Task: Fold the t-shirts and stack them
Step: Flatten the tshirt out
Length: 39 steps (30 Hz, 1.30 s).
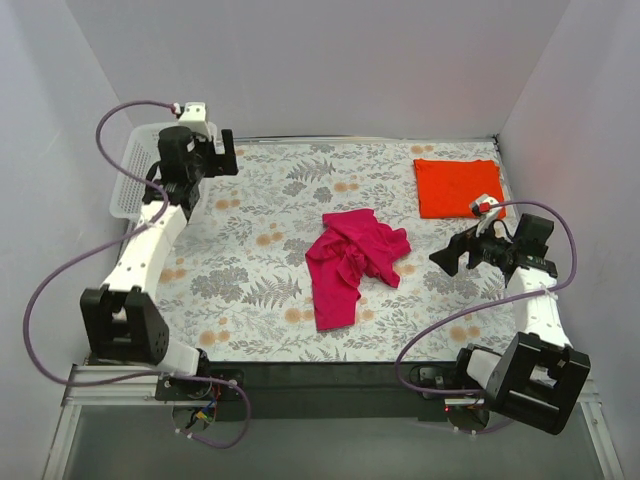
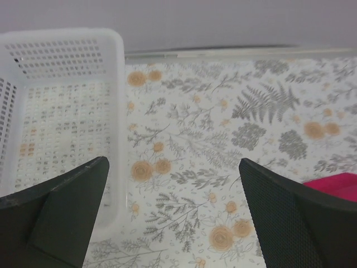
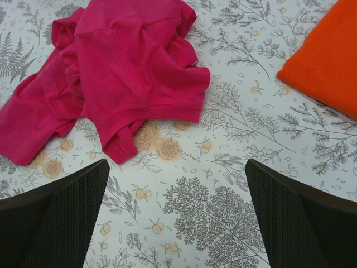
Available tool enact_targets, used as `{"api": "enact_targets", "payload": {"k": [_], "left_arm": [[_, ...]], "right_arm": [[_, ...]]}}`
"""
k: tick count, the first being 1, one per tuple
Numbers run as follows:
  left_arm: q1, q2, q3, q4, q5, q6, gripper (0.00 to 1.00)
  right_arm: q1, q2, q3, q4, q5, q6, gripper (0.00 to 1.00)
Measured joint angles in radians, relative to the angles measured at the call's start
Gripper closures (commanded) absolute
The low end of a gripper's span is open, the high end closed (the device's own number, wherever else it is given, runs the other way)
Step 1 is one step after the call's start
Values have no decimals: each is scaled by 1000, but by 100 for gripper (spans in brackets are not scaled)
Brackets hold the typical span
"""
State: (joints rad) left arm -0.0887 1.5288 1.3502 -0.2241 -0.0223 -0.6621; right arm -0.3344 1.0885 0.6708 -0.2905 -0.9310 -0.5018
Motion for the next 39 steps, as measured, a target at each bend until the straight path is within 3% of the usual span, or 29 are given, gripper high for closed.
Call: {"api": "enact_targets", "payload": {"k": [7,13,20,22,28,39], "left_arm": [[2,-333,-322,93,124,-122,2],[2,-475,-494,111,282,-223,2],[-1,-620,-680,177,440,-270,2],[-5,-630,-710,203,470,-276,2],[-16,-610,-728,253,544,-301,2],[-32,-577,-729,282,618,-320,2]], "right_arm": [[58,79,50,-46,-19,2,2],[183,232,193,-66,-5,98,12],[244,457,317,-67,141,229,24],[247,509,333,-70,166,237,32],[282,637,375,-124,197,210,39],[343,674,402,-187,219,121,39]]}}
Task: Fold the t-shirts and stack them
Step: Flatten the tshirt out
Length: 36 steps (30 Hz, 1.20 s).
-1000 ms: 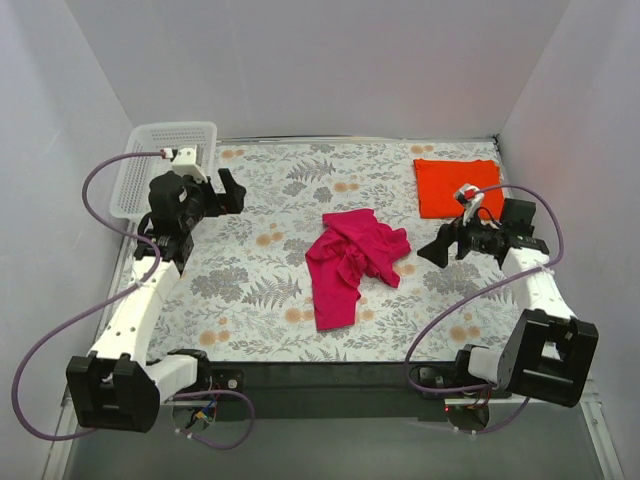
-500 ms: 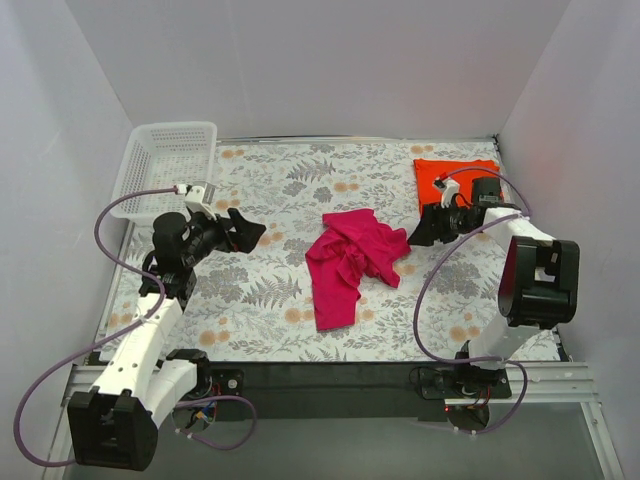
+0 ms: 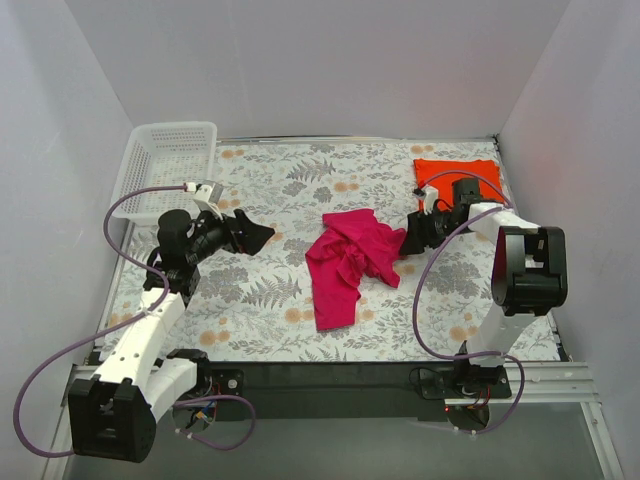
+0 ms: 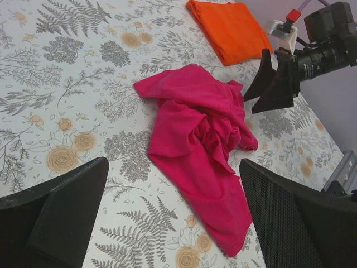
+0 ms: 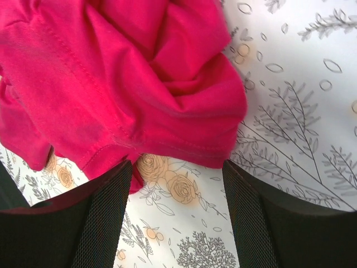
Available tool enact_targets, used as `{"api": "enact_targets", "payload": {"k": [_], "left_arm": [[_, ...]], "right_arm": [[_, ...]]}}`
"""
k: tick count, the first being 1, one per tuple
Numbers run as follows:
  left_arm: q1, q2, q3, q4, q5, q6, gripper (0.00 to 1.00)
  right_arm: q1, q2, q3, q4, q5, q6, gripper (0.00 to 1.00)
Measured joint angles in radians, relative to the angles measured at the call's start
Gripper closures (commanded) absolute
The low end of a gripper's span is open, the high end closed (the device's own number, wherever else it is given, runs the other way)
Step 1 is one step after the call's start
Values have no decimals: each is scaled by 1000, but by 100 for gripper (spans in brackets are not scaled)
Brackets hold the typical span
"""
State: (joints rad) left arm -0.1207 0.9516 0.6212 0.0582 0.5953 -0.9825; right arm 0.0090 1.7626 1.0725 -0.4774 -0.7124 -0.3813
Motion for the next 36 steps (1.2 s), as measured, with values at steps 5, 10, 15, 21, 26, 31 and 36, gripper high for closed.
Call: {"api": "enact_targets", "payload": {"k": [5,10,15,21,26,31,36], "left_arm": [[-10,13,0,0,17,-5,2],[-14,34,0,2,32,-12,2],[-16,38,0,2,40,-14,2],[-19,42,0,2,46,-20,2],[-24,58,0,3,50,-26,3],[-46,88,0,10,60,-40,4],[-94,130,0,23,63,-47,5]], "right_arm": [[47,-39,6,-38,4,-77,38],[126,-105,6,-51,2,-144,38],[174,-53,23,-65,14,-150,43],[175,-10,45,-74,50,-151,79],[177,-22,62,-93,69,-171,99],[173,-142,71,-116,116,-203,99],[160,-317,104,-121,170,-241,99]]}}
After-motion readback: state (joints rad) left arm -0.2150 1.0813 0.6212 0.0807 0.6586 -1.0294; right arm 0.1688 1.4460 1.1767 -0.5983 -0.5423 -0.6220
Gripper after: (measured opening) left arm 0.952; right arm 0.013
